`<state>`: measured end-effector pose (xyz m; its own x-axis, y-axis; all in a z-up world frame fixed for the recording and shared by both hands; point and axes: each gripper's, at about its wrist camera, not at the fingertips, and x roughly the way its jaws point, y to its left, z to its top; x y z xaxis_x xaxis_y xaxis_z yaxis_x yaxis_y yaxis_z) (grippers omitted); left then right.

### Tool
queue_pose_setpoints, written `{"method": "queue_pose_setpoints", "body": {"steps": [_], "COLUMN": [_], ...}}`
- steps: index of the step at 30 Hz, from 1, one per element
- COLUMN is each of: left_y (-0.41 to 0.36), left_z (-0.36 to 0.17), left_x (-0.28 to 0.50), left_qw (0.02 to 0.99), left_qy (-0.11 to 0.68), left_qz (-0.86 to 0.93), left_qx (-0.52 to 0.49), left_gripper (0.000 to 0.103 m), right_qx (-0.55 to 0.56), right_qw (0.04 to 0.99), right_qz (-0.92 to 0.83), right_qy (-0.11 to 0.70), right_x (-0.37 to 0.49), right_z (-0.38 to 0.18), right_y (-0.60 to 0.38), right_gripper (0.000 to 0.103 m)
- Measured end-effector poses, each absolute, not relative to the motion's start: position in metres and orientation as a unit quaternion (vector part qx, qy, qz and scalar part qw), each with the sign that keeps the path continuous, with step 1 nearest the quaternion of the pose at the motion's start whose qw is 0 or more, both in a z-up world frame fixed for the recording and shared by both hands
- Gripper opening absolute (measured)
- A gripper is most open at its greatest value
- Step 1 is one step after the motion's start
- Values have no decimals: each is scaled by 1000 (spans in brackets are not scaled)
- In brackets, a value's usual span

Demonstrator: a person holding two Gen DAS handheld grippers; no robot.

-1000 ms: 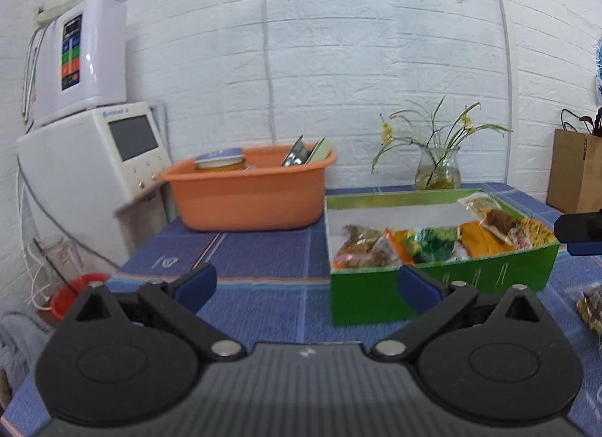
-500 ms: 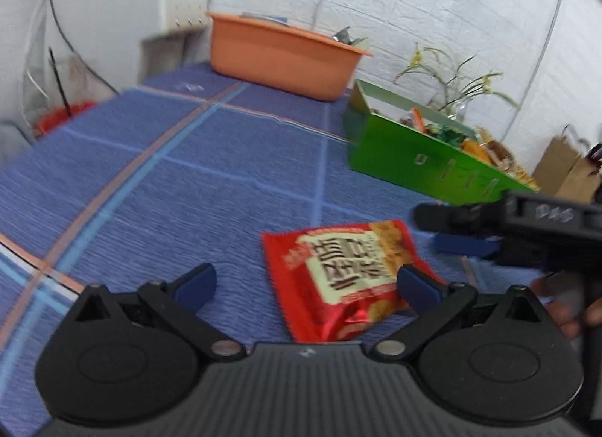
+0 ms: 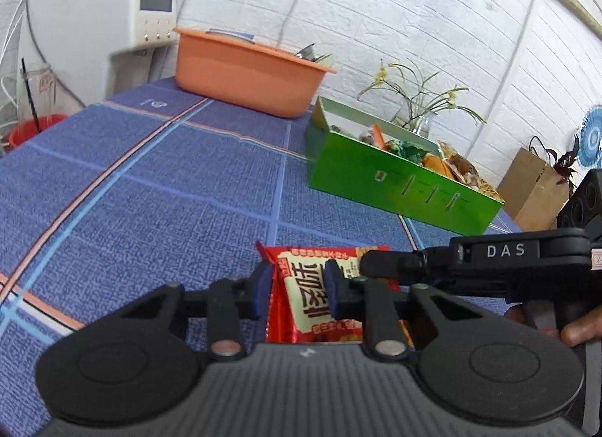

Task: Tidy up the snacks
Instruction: 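Grasp the red crisp bag with left tool while right tool grasps it too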

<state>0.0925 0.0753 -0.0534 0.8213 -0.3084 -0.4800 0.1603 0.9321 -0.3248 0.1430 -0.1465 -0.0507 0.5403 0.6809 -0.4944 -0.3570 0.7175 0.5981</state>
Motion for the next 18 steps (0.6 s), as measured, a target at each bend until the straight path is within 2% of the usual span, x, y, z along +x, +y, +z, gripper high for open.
{"method": "queue_pose_setpoints", "body": {"steps": [5, 6, 13, 15, 18], "left_y": [69, 67, 56, 53, 47], "left_z": [-47, -45, -36, -35, -32], "left_x": [87, 86, 86, 87, 87], "left_qw": [946, 947, 950, 947, 943], "left_qy": [264, 260, 242, 243, 244], "left_qz": [-140, -140, -149, -164, -185], "left_qx": [-128, -127, -128, -130, -132], "left_gripper": [17, 7, 5, 0, 0], "right_qx": [222, 221, 208, 211, 209], "right_qw": [864, 865, 885, 882, 881], "right_qz": [303, 305, 304, 317, 321], "right_qy": [336, 331, 285, 279, 278], "right_x": [137, 135, 125, 124, 124], "right_z": [-38, -36, -20, -17, -15], "right_y": [-155, -157, -164, -165, -163], "right_gripper": [22, 21, 20, 14, 13]}}
